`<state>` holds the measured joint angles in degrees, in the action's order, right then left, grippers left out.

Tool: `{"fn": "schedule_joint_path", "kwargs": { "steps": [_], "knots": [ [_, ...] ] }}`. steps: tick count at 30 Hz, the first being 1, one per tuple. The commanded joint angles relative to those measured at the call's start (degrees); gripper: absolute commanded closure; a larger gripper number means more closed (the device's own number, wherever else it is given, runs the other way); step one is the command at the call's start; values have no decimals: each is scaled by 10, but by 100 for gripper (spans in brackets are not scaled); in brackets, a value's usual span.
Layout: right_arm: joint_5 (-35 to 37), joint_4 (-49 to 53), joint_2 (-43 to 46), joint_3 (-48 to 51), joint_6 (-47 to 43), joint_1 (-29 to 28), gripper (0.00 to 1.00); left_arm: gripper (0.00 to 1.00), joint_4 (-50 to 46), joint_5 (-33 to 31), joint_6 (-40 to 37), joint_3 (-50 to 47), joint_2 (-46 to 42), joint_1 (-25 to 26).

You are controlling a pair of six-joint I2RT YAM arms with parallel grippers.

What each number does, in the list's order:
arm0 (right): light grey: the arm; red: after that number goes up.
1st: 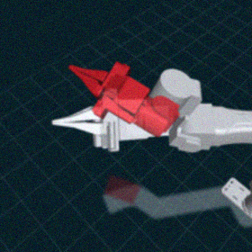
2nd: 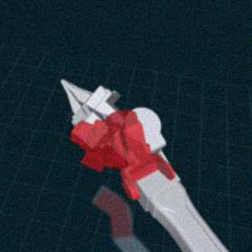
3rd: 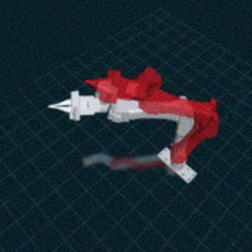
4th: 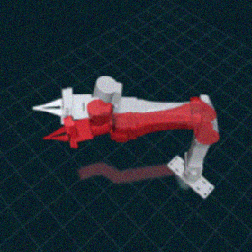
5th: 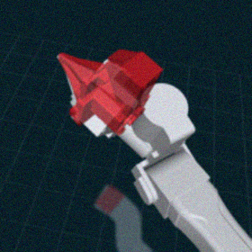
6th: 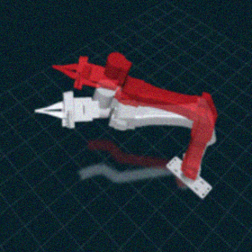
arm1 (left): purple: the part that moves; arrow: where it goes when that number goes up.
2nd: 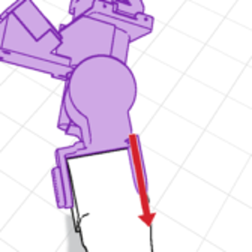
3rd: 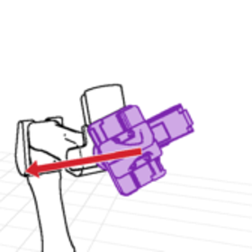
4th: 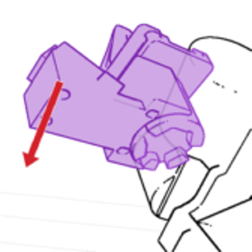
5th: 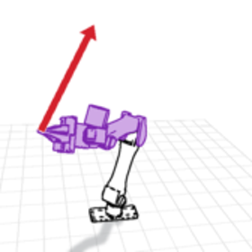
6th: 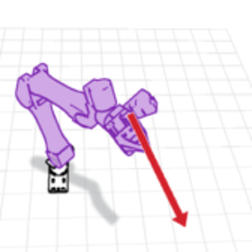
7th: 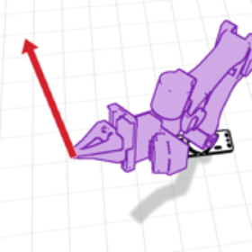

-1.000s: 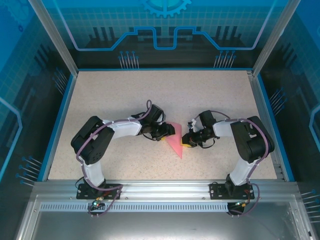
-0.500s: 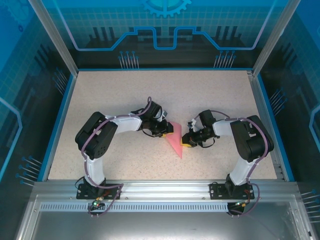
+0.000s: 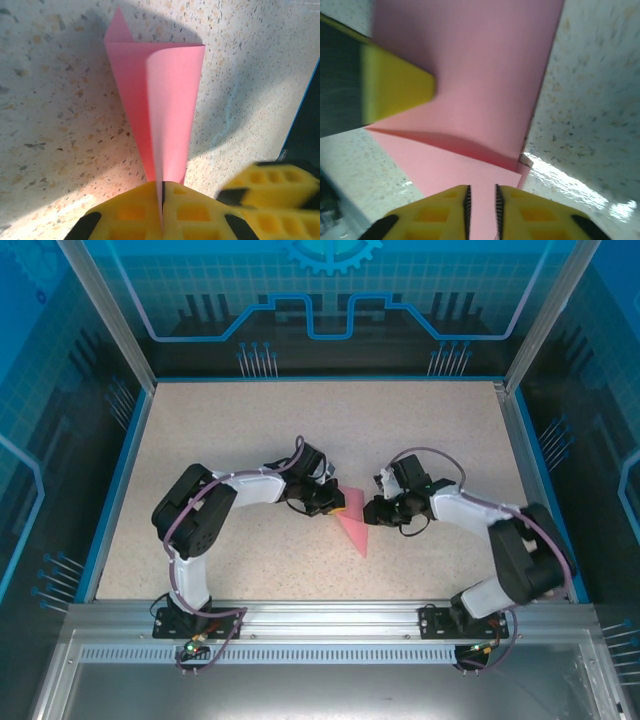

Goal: Fold a paper plane with a square sheet of paper (pick it up from the middle)
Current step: Fold the wing for the fifth time at the center of the table.

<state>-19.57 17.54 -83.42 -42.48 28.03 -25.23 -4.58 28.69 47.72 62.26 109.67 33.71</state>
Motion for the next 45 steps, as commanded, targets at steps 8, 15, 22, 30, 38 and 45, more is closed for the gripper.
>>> {"fn": "schedule_joint_path", "kwargs": {
  "steps": [8, 15, 22, 30, 38, 45],
  "knots": [
    [276, 32, 110, 34, -30, -184, 66, 99, -2, -19, 37, -2, -17, 11],
    [332, 21, 55, 20, -28, -260, 59, 99, -7, -21, 37, -3, -21, 11],
    [395, 37, -9, -11, -18, -301, 56, 99, -8, -20, 38, -3, -20, 12],
    [445, 65, -52, -42, -13, -317, 61, 99, -9, -19, 38, 1, -18, 12],
    [470, 83, -72, -57, -6, -325, 65, 99, -13, -20, 36, 0, -19, 13],
    [482, 94, -90, -65, -3, -332, 71, 99, -14, -19, 35, 0, -22, 12]
  ]
}}
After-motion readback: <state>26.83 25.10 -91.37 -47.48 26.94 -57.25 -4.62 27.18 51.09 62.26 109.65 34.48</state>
